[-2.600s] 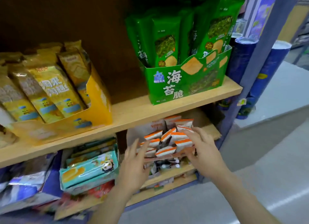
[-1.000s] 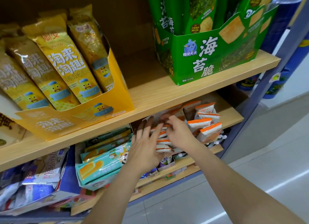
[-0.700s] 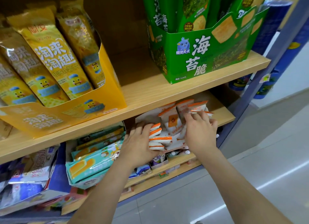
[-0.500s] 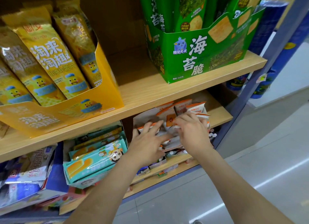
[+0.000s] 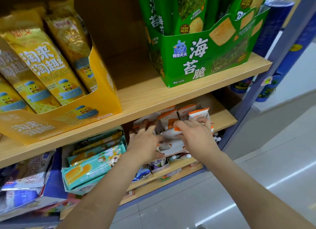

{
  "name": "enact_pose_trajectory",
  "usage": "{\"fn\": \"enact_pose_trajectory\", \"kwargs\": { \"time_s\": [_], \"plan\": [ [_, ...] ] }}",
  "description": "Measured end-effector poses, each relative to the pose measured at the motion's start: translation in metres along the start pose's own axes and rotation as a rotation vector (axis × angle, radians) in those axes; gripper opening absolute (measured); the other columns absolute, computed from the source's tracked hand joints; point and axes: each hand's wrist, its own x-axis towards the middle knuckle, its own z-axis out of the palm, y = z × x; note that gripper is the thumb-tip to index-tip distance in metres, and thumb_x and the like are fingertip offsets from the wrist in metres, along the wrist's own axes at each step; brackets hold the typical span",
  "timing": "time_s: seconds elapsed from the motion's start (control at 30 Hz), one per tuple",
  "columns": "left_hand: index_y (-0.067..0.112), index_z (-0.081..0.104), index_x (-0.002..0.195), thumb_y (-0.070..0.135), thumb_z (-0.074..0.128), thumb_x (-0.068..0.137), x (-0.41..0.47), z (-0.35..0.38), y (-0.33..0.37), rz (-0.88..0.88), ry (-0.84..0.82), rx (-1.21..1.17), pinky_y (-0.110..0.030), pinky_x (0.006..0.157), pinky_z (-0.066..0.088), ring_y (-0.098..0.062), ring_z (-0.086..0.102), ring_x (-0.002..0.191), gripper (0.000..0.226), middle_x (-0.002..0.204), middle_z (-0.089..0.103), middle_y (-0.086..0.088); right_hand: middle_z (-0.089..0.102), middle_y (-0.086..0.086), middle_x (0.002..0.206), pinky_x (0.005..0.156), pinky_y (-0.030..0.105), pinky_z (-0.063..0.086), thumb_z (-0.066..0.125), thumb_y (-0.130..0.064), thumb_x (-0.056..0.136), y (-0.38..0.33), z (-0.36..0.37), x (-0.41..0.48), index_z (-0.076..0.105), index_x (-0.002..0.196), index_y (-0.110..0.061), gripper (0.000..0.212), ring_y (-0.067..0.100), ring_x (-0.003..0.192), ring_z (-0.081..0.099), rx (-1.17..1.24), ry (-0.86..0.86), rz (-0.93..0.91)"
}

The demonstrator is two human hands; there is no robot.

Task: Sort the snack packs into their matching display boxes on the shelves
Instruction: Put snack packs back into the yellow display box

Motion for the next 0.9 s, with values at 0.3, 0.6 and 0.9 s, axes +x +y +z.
{"fn": "enact_pose_trajectory", "kwargs": {
  "time_s": [0.3, 0.6, 0.9],
  "plan": [
    [0.029, 0.061, 0.114, 0.056, 0.064, 0.085, 0.008, 0.005, 0.000, -0.096, 0.157, -0.008, -0.037, 0.080, 0.047, -0.025, 0.060, 0.103, 0.039, 0.111, 0.058, 0.001, 0.070, -0.010, 0.089, 0.074, 0.039, 0.034, 0.090, -0.021, 0.063, 0.007, 0.006, -0.009, 0.072, 0.101, -0.031, 0.043, 0.020, 0.088, 0.061, -0.056, -0.079, -0.202],
    [0.035, 0.035, 0.146, 0.045, 0.063, 0.081, -0.007, -0.008, 0.021, 0.041, 0.114, -0.078, -0.054, 0.112, 0.018, -0.024, 0.013, 0.141, 0.071, 0.158, 0.013, 0.006, 0.063, -0.005, 0.130, 0.101, 0.038, 0.035, 0.064, -0.044, 0.091, 0.018, -0.008, -0.001, 0.049, 0.139, -0.031, 0.052, 0.018, 0.124, 0.052, 0.175, -0.318, -0.200],
    [0.033, 0.045, 0.136, 0.043, 0.050, 0.097, -0.012, 0.011, 0.061, -0.003, 0.224, -0.083, -0.038, 0.111, 0.008, -0.012, 0.040, 0.133, 0.041, 0.139, 0.054, 0.011, 0.065, -0.007, 0.128, 0.087, 0.044, 0.043, 0.077, -0.022, 0.084, 0.079, -0.018, -0.023, 0.063, 0.127, -0.028, 0.045, 0.022, 0.124, 0.052, 0.197, -0.157, -0.070]
  ]
}}
